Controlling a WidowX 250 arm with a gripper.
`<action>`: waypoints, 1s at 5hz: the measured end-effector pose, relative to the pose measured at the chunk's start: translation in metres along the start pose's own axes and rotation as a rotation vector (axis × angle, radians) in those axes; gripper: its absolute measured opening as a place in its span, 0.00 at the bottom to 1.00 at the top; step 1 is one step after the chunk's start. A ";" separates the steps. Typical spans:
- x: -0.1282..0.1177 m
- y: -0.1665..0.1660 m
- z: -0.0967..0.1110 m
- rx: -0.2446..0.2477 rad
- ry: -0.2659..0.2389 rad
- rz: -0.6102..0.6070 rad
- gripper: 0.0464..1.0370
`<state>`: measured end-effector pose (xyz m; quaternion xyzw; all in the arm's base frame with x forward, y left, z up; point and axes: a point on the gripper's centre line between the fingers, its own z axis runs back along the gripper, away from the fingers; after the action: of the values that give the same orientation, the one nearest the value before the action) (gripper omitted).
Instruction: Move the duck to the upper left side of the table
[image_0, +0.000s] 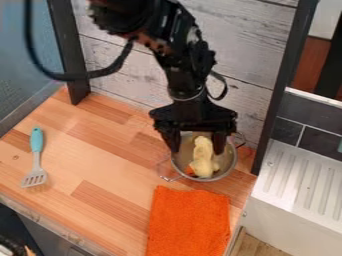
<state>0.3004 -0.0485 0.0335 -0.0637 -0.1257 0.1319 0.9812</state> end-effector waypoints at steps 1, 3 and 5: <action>0.008 0.001 -0.016 0.019 0.008 0.010 0.96; 0.007 0.001 -0.043 0.065 0.040 -0.003 0.96; 0.004 0.001 -0.058 0.077 0.057 -0.012 0.63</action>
<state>0.3189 -0.0517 -0.0212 -0.0288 -0.0929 0.1290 0.9869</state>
